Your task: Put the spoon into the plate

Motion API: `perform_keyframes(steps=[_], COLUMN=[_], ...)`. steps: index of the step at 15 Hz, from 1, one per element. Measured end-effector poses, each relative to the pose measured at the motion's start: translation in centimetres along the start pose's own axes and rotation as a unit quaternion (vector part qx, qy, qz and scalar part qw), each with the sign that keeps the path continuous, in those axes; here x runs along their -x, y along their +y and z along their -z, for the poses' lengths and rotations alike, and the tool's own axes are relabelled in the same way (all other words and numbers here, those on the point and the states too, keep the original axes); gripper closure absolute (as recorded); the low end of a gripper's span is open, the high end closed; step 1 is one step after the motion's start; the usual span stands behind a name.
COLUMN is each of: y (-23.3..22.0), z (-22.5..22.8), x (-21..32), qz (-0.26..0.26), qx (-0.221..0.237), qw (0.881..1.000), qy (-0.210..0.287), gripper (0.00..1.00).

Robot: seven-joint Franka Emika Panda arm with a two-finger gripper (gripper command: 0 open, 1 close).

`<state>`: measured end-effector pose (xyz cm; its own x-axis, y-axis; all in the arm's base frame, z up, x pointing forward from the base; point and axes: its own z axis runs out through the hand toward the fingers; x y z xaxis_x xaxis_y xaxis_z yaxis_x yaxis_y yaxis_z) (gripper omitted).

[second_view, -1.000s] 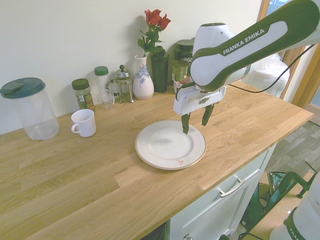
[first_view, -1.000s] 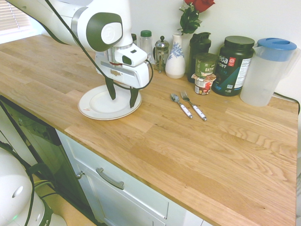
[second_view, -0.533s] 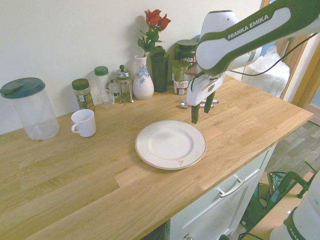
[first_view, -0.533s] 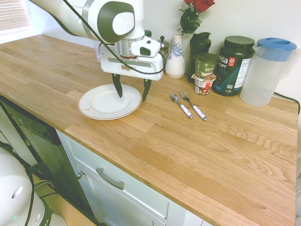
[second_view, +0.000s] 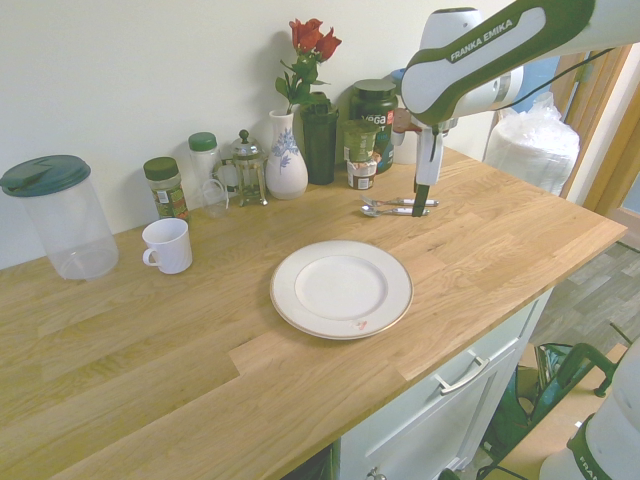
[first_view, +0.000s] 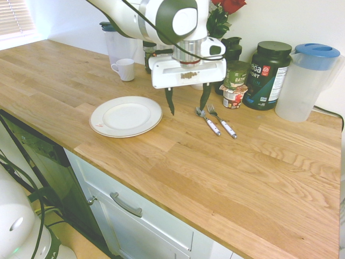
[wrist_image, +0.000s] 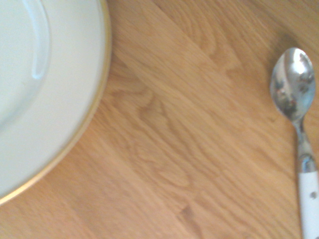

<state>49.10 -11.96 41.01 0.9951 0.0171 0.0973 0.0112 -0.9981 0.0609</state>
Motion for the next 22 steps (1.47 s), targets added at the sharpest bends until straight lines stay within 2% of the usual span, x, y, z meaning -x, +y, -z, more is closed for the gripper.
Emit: perform_keyframes(steps=[3, 12, 13, 22], y=[1.7, 3.4, 3.2, 2.3], z=[-2.1, -6.0, -6.4, -7.9], x=[-2.2, -3.5, -3.5, -3.7], qz=[0.038, 0.039, 0.039, 0.024], qx=[0.008, 0.010, 0.009, 0.007], qw=[0.999, 0.999, 0.999, 0.999], qy=[0.002, -0.024, -0.026, -0.034], gripper=[0.00, 0.00, 1.00, 1.00])
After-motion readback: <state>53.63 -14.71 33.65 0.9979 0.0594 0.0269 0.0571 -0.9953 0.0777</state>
